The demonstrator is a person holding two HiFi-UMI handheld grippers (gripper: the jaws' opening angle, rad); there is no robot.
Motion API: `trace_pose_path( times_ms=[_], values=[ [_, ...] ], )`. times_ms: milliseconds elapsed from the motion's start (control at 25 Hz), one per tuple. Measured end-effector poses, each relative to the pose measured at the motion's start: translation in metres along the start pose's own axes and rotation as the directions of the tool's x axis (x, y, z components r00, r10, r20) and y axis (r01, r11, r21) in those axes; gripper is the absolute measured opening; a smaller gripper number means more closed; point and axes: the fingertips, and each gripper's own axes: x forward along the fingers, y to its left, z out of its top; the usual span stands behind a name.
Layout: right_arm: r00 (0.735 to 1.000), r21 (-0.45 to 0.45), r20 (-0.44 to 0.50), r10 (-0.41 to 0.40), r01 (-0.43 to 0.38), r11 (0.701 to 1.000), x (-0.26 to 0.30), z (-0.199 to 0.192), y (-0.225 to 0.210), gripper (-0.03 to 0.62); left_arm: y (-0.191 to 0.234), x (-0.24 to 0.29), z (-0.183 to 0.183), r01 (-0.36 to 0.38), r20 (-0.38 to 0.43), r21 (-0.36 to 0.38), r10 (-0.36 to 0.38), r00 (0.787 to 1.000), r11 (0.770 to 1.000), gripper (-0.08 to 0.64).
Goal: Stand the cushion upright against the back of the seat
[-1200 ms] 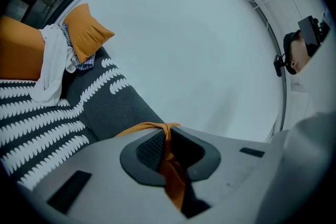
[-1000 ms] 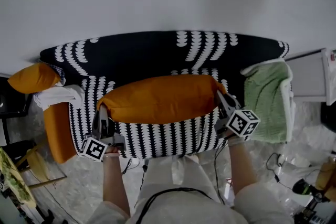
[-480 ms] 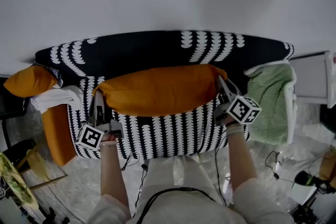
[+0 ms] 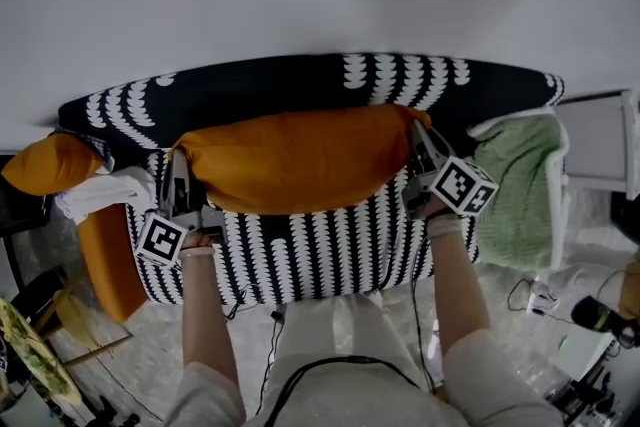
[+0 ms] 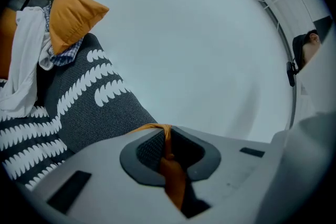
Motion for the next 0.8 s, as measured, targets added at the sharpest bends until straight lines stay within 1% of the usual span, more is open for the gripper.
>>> trace_pose_path(
  times_ms=[120,320,440,520,800],
  values=[
    [1.0,-0.023,-0.009,-0.008,0.008,1.0,0.009,0.001,0.002,0.035,0.007,0.006,0.003,-0.006,-0.017,0.001,0.006,1.0,1.0,0.051],
    [1.0,-0.021,0.005,0.003,-0.002,1.0,0.017,0.005,0.001,0.035,0.009,0.014,0.006,0.023,-0.043,0.006,-0.023,0.999,1.0,0.051],
    [1.0,-0.026,-0.005,-0.001,0.001,1.0,0.018,0.0,-0.001,0.035,0.018,0.011,0.003,0.003,-0.074,0.041,0.0,0.997,0.999,0.051],
    [1.0,-0.027,-0.009,-0.006,0.005,1.0,0.018,-0.002,-0.002,0.035,0.019,0.011,0.002,0.004,-0.09,0.061,0.001,0.996,0.998,0.051],
    [0.999,-0.04,-0.028,-0.027,0.026,0.999,0.02,-0.009,-0.009,0.035,0.024,0.012,-0.002,-0.004,-0.11,0.072,0.012,0.994,0.997,0.051]
  ],
)
